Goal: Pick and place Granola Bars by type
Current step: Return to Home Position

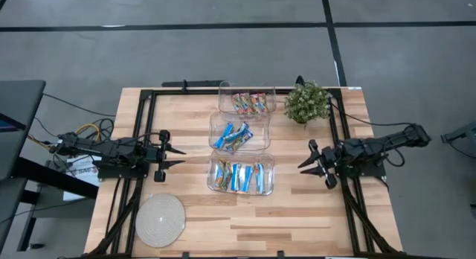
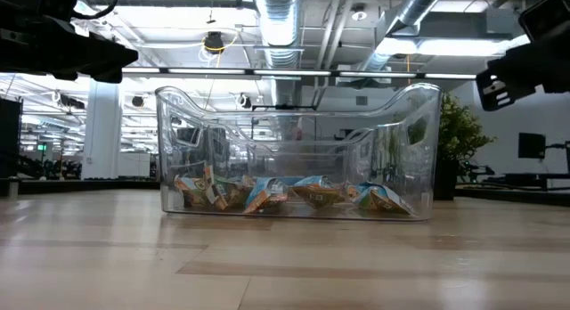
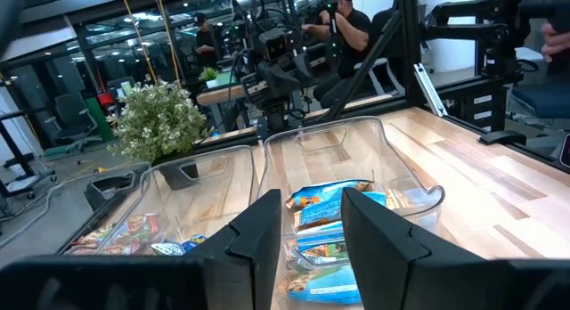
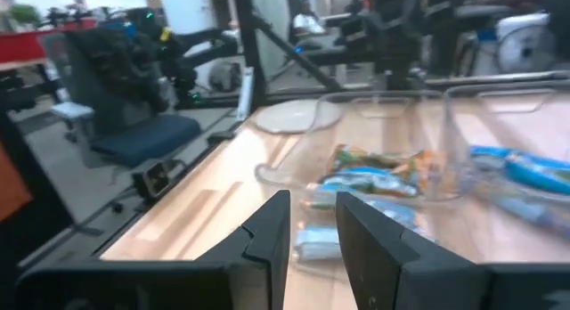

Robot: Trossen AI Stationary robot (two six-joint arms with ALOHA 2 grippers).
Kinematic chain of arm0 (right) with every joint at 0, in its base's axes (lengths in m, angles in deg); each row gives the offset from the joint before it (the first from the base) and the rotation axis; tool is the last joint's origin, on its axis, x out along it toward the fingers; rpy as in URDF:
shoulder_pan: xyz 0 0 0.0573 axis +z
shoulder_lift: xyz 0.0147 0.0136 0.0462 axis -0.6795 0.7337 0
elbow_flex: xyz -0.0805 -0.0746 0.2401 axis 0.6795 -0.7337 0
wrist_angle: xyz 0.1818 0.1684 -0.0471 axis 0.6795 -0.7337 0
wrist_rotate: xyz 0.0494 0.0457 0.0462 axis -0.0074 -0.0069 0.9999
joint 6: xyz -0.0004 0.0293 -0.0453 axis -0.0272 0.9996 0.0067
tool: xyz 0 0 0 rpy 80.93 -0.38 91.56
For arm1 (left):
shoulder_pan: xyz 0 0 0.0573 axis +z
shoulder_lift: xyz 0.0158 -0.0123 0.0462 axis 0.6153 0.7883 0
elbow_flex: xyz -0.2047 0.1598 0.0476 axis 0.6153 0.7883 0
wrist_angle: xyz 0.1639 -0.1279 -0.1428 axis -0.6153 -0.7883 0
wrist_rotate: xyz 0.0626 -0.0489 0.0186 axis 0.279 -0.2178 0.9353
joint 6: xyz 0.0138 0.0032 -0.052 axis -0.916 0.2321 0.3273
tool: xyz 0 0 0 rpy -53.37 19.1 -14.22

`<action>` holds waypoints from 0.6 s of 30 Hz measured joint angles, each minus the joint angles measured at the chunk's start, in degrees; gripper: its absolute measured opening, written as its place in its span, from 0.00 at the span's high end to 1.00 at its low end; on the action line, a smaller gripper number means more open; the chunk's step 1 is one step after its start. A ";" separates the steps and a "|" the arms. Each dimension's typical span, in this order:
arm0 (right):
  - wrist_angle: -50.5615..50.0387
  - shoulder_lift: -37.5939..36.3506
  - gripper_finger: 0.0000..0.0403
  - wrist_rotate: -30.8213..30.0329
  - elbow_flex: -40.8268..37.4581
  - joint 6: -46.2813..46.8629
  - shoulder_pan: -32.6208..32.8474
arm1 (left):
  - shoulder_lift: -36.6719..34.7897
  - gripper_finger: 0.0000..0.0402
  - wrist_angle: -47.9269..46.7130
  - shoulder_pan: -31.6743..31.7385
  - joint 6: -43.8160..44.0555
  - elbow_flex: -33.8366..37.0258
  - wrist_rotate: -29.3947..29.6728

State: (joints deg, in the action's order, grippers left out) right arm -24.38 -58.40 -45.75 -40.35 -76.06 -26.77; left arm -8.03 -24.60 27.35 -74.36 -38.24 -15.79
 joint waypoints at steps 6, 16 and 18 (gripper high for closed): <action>-0.30 -2.32 0.78 -1.78 0.02 -0.86 0.00 | 0.00 0.72 0.00 0.00 0.00 -0.02 0.01; -0.35 -2.24 0.78 -1.63 0.02 -0.84 -0.04 | 0.01 0.72 0.00 -0.01 0.00 -0.01 0.00; -0.35 -2.24 0.78 -1.63 0.02 -0.84 -0.04 | 0.00 0.72 0.00 0.00 -0.02 0.00 0.00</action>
State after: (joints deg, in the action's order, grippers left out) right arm -24.72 -60.63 -47.38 -40.32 -76.90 -26.82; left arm -8.03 -24.60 27.35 -74.38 -38.24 -15.80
